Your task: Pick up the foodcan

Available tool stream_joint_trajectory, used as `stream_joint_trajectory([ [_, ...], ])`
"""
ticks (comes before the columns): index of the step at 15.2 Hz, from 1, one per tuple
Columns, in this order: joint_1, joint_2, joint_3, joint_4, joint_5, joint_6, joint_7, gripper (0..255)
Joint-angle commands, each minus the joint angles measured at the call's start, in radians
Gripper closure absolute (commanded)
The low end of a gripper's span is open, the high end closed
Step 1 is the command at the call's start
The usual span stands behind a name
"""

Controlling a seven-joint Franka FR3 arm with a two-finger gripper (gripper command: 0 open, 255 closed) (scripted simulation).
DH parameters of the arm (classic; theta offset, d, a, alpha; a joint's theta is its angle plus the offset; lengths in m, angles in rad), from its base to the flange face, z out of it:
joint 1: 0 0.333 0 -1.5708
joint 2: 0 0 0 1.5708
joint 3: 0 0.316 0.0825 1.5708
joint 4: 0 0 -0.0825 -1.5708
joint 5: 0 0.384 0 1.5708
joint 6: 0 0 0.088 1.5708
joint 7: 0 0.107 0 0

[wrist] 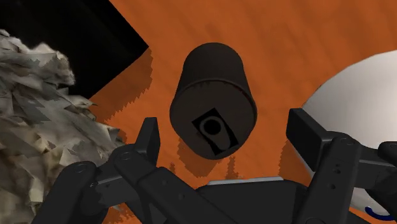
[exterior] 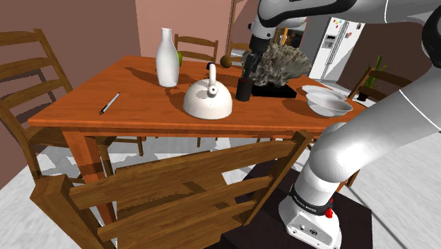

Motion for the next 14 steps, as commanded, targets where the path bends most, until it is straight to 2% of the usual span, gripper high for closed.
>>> stream_joint_trajectory([
  [1, -0.010, 0.033, -0.020, -0.036, -0.003, 0.018, -0.004, 0],
  [5, -0.012, 0.036, -0.023, -0.069, -0.005, 0.053, -0.003, 0],
  [6, -0.019, 0.015, -0.029, -0.089, -0.011, 0.054, -0.011, 255],
  [9, -0.026, -0.021, -0.023, -0.142, -0.021, 0.071, -0.003, 255],
  [12, -0.013, -0.003, -0.002, -0.138, -0.013, 0.081, 0.025, 255],
  [14, -0.011, -0.012, 0.009, -0.124, -0.011, 0.056, 0.033, 255],
])
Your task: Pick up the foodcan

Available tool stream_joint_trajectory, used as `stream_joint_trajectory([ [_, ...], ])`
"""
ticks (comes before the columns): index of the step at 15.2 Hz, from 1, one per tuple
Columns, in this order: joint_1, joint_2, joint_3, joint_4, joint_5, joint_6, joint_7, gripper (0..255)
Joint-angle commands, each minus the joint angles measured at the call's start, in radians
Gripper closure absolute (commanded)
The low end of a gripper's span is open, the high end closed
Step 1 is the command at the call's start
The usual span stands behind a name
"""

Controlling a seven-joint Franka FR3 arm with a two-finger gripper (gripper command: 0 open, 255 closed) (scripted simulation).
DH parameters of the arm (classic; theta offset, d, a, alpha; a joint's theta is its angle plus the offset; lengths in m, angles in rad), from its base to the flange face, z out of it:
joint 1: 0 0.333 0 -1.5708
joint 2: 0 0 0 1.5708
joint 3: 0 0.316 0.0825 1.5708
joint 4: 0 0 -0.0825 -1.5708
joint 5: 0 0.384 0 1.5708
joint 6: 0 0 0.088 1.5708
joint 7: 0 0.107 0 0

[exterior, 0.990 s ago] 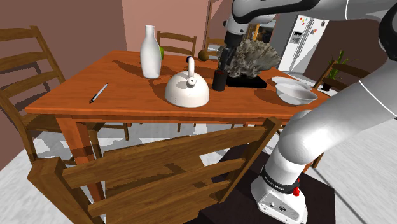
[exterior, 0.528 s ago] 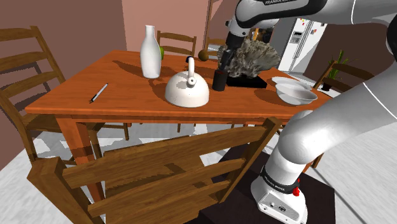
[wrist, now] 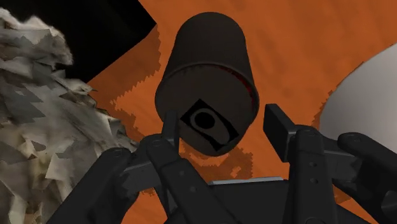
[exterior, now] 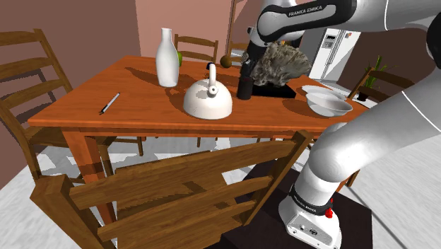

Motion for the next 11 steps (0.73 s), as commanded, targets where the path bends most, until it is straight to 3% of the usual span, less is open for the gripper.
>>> stream_joint_trajectory([
  [1, 0.000, 0.060, -0.021, 0.051, 0.020, -0.187, -0.034, 255],
  [11, -0.004, 0.061, -0.001, 0.184, 0.035, -0.320, -0.045, 255],
])
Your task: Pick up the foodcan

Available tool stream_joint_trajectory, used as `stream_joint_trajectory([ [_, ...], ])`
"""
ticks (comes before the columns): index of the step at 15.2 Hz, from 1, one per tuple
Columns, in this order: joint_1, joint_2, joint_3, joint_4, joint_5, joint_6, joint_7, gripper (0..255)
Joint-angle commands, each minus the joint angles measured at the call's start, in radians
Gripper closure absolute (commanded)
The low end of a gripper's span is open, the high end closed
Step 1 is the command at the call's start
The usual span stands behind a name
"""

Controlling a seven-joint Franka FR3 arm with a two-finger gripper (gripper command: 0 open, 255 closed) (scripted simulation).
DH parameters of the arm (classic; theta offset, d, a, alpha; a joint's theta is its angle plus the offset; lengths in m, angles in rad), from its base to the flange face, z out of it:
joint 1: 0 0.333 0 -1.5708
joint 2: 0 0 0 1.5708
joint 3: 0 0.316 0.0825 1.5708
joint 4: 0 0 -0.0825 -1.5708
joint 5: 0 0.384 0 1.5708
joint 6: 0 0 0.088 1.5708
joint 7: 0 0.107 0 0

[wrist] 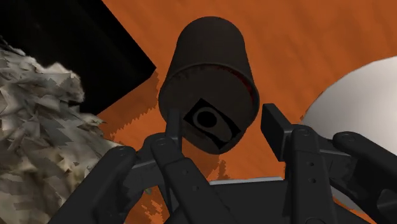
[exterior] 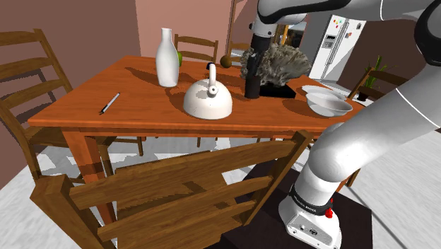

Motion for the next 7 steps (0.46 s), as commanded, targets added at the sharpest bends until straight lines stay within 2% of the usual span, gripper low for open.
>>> stream_joint_trajectory([
  [1, 0.002, 0.003, 0.003, 0.028, 0.003, -0.028, -0.001, 255],
  [7, 0.004, 0.010, 0.007, 0.090, 0.007, -0.082, -0.005, 255],
])
